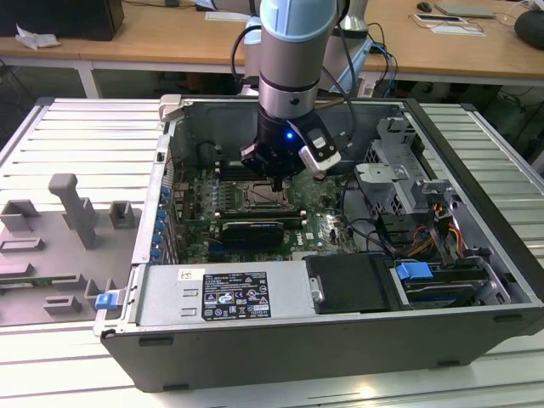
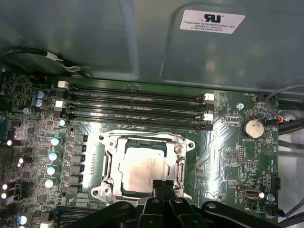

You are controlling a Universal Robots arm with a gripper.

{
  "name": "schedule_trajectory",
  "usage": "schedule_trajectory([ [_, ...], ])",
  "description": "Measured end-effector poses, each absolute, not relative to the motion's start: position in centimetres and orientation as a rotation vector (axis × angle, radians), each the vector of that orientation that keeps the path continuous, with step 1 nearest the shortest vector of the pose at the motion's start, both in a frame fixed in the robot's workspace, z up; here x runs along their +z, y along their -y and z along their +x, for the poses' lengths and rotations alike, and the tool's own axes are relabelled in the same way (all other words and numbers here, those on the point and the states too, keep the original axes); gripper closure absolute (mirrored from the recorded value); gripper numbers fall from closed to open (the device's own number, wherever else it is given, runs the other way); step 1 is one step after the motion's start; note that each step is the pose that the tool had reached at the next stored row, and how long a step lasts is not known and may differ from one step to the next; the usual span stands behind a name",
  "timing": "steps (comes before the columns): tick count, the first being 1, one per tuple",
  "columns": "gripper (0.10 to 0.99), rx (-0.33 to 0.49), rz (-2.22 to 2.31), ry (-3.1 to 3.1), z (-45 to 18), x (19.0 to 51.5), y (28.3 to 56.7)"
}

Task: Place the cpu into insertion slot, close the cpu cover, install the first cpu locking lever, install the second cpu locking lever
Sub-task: 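Install the second cpu locking lever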

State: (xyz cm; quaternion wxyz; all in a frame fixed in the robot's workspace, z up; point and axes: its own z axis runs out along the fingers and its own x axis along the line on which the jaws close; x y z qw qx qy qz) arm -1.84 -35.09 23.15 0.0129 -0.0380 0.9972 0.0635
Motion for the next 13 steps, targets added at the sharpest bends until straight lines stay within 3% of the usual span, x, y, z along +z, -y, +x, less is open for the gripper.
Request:
schedule_trajectory([
  [13, 0.98, 0.197, -0.118, -3.107, -1.8, 23.2, 36.9],
])
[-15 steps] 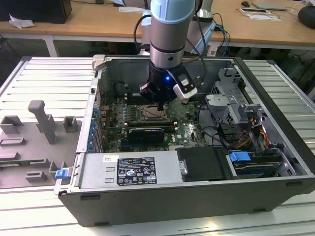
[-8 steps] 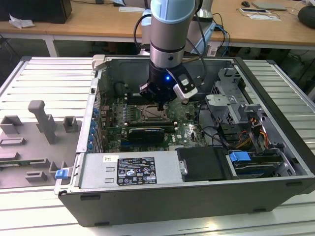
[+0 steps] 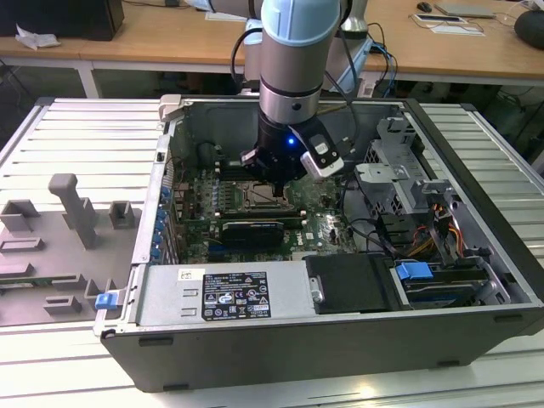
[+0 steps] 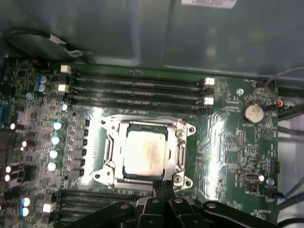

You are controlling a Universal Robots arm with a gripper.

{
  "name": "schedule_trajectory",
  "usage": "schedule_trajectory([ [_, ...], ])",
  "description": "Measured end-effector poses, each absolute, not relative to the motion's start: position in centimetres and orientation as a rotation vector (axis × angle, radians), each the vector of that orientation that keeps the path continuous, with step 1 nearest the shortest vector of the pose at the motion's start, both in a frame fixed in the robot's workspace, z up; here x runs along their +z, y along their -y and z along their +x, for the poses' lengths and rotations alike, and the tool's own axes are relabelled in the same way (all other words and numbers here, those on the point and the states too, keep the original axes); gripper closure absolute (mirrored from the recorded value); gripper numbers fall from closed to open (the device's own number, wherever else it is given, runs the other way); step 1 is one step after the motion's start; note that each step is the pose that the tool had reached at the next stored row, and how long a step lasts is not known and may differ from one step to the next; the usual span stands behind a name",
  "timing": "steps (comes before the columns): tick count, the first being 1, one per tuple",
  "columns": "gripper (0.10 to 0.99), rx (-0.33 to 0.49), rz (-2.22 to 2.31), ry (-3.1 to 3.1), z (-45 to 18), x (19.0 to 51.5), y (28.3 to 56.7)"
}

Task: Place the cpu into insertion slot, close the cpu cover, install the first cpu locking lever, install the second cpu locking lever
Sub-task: 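Install the second cpu locking lever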

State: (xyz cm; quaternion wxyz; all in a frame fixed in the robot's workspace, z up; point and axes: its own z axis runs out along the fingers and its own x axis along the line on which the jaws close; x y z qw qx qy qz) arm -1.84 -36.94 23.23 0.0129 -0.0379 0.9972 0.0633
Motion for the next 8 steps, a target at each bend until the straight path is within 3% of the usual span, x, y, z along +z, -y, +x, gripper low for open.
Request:
schedule_trajectory([
  [8, 0.98, 0.198, -0.118, -3.107, -2.23, 23.21, 37.66],
])
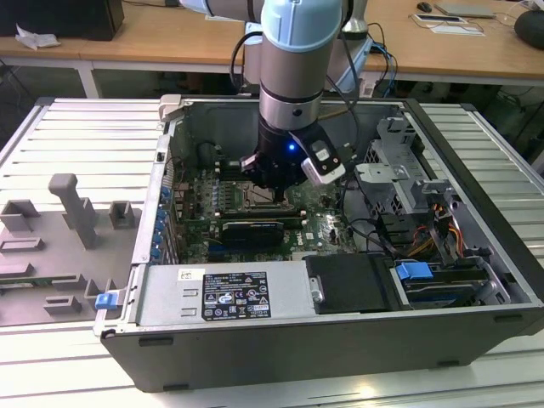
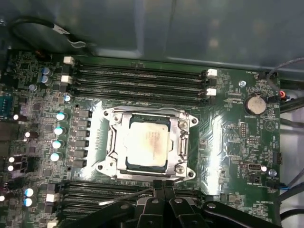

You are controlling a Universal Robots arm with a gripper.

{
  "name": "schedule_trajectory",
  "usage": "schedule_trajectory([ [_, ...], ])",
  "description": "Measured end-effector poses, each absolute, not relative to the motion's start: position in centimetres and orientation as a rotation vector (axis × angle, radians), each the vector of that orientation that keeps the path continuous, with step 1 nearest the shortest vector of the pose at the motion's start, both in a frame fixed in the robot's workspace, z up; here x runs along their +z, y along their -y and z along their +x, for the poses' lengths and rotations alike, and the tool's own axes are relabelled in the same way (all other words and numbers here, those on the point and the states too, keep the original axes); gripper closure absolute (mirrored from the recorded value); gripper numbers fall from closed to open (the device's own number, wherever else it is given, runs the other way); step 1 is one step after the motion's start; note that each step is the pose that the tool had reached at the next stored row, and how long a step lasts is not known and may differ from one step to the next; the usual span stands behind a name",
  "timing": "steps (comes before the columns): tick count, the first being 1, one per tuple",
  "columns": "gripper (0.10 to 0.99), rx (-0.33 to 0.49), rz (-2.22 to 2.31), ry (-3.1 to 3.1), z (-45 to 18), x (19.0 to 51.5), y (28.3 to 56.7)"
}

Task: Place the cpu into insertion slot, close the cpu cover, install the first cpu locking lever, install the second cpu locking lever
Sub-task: 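Install the second cpu locking lever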

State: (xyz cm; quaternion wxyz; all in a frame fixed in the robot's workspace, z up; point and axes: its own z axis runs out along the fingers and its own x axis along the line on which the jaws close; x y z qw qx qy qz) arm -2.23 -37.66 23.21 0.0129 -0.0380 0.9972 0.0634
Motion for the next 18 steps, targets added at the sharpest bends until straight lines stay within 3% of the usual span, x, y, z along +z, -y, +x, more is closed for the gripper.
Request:
schedule_trajectory([
  [18, 0.98, 0.215, -0.118, -3.106, -6.3, 22.8, 38.0],
])
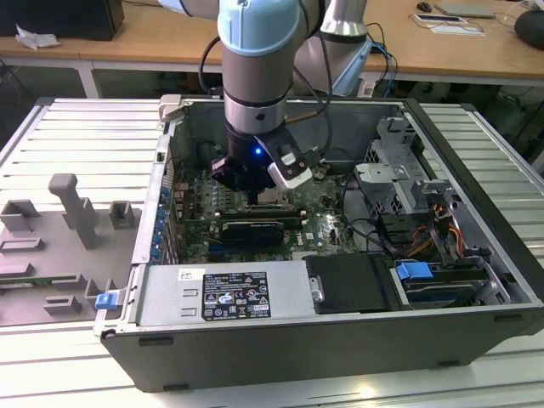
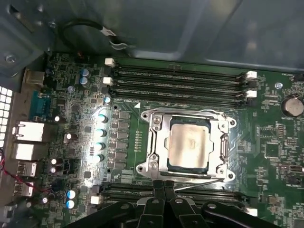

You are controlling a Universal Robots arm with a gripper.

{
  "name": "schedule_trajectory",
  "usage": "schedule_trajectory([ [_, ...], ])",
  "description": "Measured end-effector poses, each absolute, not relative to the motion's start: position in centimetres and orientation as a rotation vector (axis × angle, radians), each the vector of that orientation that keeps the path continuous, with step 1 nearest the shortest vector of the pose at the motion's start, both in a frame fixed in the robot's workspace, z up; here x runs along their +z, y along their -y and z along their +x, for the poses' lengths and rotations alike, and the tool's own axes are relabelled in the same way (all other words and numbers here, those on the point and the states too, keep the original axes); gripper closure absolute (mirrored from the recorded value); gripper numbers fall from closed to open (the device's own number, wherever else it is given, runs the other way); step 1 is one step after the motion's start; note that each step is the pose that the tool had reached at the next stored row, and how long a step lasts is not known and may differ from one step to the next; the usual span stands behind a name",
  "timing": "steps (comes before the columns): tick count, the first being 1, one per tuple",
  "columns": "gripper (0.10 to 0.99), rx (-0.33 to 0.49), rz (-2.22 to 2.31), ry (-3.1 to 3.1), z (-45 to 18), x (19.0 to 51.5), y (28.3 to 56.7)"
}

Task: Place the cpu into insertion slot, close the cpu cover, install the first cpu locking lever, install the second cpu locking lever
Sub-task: 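Install the second cpu locking lever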

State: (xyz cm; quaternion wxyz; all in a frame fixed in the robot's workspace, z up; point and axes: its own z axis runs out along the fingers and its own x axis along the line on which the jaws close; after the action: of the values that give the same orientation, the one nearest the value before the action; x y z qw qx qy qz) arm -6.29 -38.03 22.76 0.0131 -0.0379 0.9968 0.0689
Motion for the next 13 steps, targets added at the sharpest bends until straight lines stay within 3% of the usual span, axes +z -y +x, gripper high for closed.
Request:
schedule_trajectory([
  [13, 0.98, 0.34, -0.116, -3.091, -7.3, 22.2, 39.7],
])
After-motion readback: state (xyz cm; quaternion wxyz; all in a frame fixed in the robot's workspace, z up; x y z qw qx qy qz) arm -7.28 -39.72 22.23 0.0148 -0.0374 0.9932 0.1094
